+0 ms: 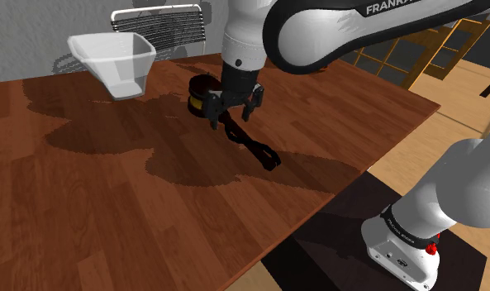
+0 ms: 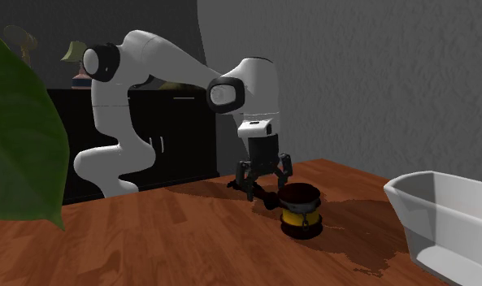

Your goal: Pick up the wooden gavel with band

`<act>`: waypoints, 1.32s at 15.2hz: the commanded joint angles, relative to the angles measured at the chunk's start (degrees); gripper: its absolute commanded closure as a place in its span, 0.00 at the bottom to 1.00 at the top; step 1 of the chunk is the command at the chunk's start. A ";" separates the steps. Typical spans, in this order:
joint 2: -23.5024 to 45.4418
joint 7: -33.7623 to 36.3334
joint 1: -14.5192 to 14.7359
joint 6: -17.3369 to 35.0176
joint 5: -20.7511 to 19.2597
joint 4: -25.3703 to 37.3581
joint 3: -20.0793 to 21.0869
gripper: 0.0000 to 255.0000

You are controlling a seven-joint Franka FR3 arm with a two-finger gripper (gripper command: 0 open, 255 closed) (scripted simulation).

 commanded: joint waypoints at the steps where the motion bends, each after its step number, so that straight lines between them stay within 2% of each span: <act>1: 0.14 0.02 -0.01 0.31 -0.08 -0.17 0.00 1.00; 10: 0.14 0.06 0.00 0.30 -0.08 -0.16 0.02 1.00; 20: -1.69 -0.78 -0.13 -7.26 0.90 5.79 -0.31 1.00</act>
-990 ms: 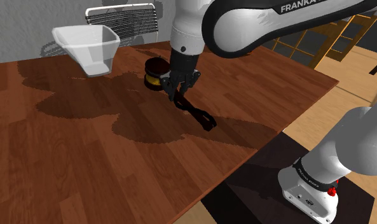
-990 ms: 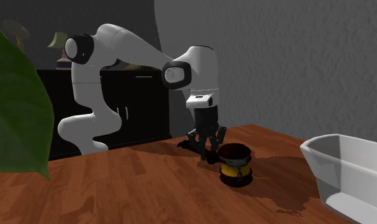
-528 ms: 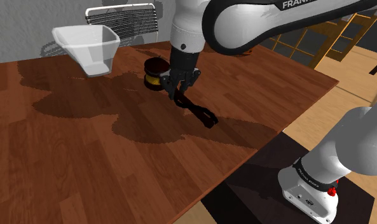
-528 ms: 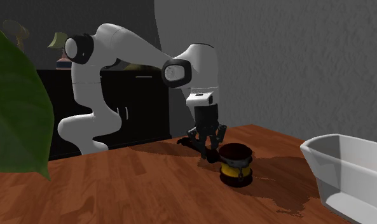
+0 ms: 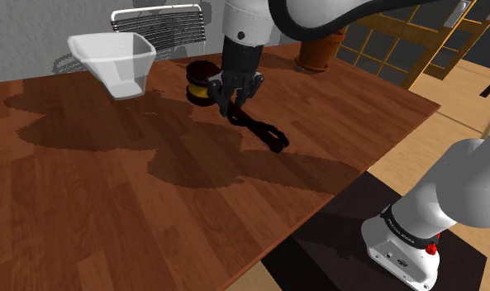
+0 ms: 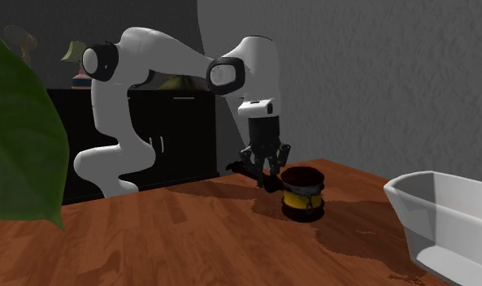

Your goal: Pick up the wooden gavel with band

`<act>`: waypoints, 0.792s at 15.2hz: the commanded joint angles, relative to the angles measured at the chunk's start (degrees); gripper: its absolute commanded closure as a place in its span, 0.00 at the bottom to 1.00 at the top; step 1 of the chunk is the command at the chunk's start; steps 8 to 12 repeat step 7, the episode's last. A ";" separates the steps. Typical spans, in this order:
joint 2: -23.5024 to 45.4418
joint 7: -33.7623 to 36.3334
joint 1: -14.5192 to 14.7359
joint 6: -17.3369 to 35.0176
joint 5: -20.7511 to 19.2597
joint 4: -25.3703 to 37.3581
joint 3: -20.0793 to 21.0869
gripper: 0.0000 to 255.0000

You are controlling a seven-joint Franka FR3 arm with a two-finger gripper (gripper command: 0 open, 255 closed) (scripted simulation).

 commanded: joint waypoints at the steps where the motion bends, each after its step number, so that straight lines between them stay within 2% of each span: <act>1: -0.34 -0.16 -0.04 -1.53 0.15 1.28 -0.08 1.00; 5: -0.63 -0.31 -0.09 -4.58 0.29 4.08 -0.18 1.00; 12: -0.64 -0.32 -0.09 -4.70 0.29 4.18 -0.18 1.00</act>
